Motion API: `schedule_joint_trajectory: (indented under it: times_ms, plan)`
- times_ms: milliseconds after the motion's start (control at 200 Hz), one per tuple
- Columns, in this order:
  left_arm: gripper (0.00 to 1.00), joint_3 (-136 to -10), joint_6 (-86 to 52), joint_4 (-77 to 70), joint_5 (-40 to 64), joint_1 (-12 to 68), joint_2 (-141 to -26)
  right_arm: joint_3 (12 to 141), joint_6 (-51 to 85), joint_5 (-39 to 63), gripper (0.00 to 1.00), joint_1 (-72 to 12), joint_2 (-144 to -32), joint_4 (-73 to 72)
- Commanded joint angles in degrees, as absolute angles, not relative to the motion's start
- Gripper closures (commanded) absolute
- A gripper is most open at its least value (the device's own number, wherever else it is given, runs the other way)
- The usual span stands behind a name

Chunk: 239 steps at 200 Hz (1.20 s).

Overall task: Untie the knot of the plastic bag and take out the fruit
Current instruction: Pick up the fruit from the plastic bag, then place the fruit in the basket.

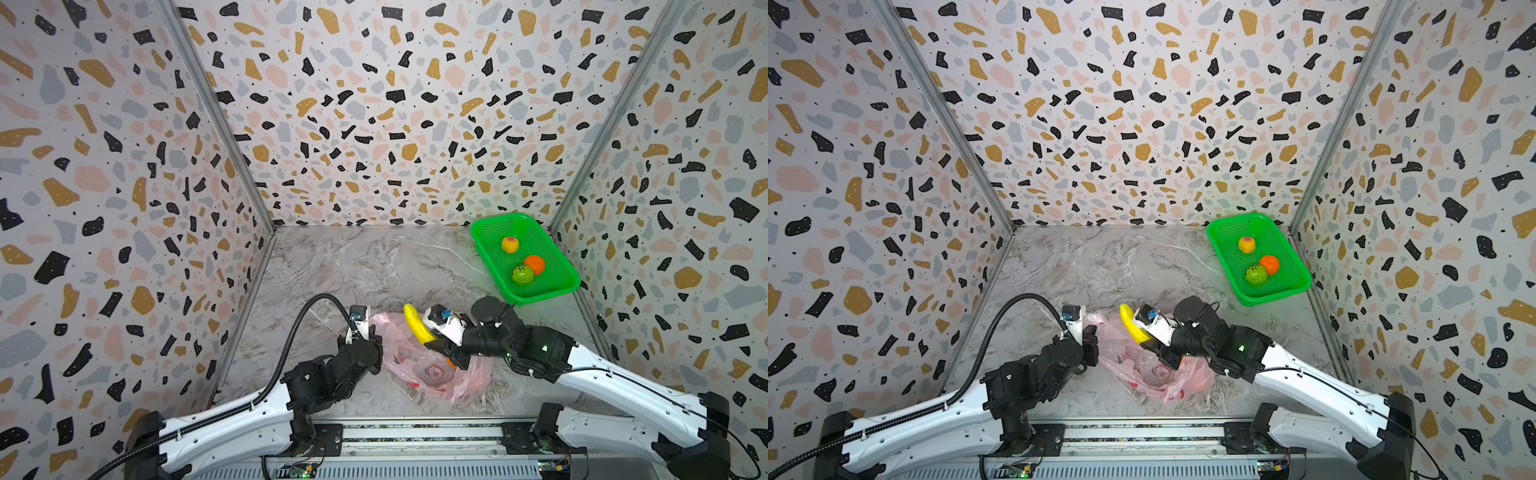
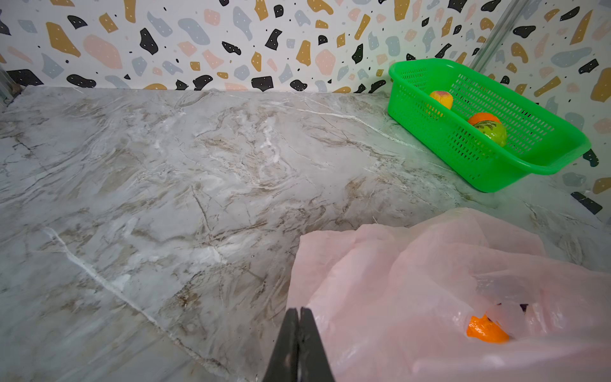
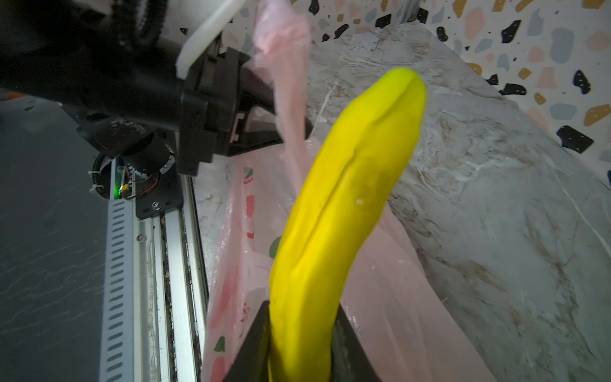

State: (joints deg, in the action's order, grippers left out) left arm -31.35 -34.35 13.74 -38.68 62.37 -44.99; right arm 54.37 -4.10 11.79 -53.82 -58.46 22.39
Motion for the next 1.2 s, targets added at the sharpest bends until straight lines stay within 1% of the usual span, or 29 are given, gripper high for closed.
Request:
schedule_joint_trajectory:
  times_ms: [0,125,195,390,621,821,911,1026,1191]
  plan:
    - [1.0,-32.5,-34.9,13.5,-39.9,62.5,-44.0,58.1,-1.5,11.7,0.9,-46.7,-57.7,22.2]
    - [1.0,-32.4,-34.8,13.4,-40.1,62.6,-43.6,61.0,-0.3,13.4,0.9,-34.8,-60.5,20.6]
    - [1.0,-32.2,-35.0,13.4,-40.5,62.5,-43.4,63.0,0.4,12.5,0.9,-28.9,-63.8,20.0]
    - [1.0,-31.8,-34.9,12.8,-40.3,62.5,-43.2,67.3,2.5,9.0,0.9,-16.0,-74.9,14.3]
    - [1.0,-31.5,-34.7,12.7,-40.2,62.6,-42.4,78.2,3.4,3.6,0.91,-7.9,-92.3,12.2]
    - [1.0,-31.2,-34.8,12.2,-39.8,62.5,-42.0,88.2,3.0,3.3,0.91,-4.2,-107.0,14.7]
    - [1.0,-31.1,-34.8,12.1,-39.6,62.5,-41.9,91.8,2.6,2.9,0.9,-3.7,-111.3,16.5]
    - [1.0,-31.0,-34.6,12.1,-39.6,62.5,-41.6,93.8,2.7,2.1,0.81,-3.1,-113.7,18.1]
    - [1.0,-30.6,-34.7,11.6,-39.3,62.5,-41.6,95.3,2.6,2.3,0.62,-2.9,-115.2,19.6]
